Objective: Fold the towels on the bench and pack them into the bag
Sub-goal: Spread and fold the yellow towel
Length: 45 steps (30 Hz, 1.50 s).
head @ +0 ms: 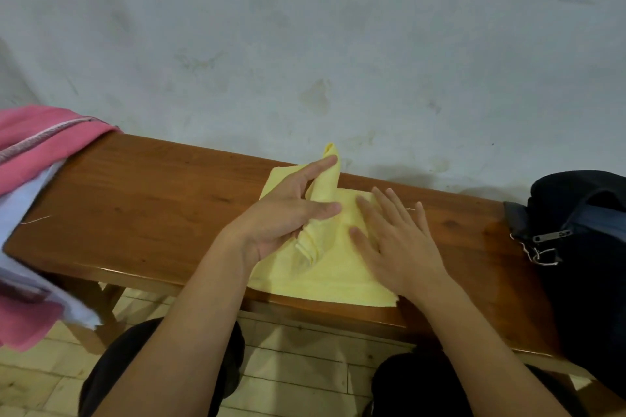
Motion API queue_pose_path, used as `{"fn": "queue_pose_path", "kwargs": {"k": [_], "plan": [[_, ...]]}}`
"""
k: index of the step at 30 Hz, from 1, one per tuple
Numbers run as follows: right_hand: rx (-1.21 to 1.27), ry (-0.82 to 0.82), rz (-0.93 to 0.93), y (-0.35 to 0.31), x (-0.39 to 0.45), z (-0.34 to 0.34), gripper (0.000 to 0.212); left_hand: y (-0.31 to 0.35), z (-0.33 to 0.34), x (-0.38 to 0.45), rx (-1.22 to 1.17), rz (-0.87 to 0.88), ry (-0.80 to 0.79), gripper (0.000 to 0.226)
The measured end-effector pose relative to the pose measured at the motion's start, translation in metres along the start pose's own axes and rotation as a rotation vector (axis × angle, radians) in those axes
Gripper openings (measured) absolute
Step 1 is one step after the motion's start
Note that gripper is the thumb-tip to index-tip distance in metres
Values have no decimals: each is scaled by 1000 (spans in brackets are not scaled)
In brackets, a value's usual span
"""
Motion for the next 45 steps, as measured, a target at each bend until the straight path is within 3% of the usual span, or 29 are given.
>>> {"fn": "queue_pose_path", "kwargs": {"k": [3,17,19,23,26,31,33,36,39,42,45], "plan": [[62,-109,18,4,0,8,70,-1,5,6,27,-23,0,68],[80,-73,-62,7,-2,7,78,-24,48,42,338,-160,-26,75],[179,29,-81,14,-3,4,72,-25,51,43,349,-172,-36,77],[457,359,-23,35,-6,-6,27,-24,57,42,379,-187,-101,80],[636,398,-18,40,-10,-11,24,-23,56,41,377,-193,-128,77],[643,297,25,39,-14,-6,40,-16,38,46,523,-24,148,34],[632,273,75,39,-15,-6,47,-13,21,44,775,26,311,31],[659,249,130,40,-16,-7,54,-15,-5,35,1240,-125,484,41],[657,205,176,38,-17,-9,58,-20,-16,28,1295,-251,502,43],[612,142,214,34,-18,-8,43,-19,-19,22,1373,-252,545,28],[553,151,184,31,-20,-11,29,-18,-26,13,1269,-337,387,21]]}}
Point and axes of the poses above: each hand's wrist, its own x-axis towards the middle knuckle, its own z-axis out of the palm, y = z × x, the point moved 3 cm from there along x, towards the middle knuckle, and after that the axes turned 14 degrees about -y, right-handed, at the moved point
